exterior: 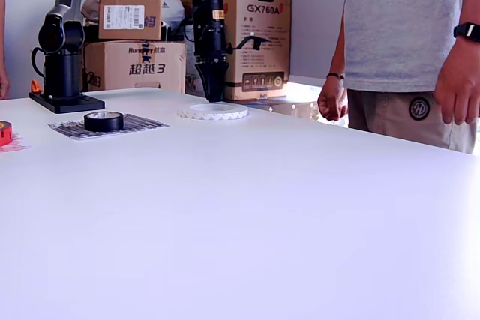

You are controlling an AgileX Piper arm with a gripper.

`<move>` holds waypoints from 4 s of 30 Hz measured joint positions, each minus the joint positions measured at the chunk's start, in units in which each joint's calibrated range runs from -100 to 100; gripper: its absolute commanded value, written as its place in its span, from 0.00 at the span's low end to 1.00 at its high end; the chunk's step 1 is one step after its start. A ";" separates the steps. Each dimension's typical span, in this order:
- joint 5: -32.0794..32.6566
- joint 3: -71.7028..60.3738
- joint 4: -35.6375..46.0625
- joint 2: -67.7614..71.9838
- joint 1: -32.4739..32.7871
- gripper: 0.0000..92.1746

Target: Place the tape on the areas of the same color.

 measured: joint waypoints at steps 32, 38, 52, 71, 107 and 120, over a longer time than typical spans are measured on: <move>-5.83 -26.51 17.26 0.66 -17.16 0.53; -10.21 -25.24 17.82 -1.70 -22.53 0.53; -15.56 -14.63 16.30 -20.62 -26.26 0.53; -20.56 3.45 5.78 -44.54 -28.64 0.54; -26.77 36.67 -19.16 -83.33 -29.43 0.54; -26.03 42.34 -22.54 -92.79 -29.43 0.54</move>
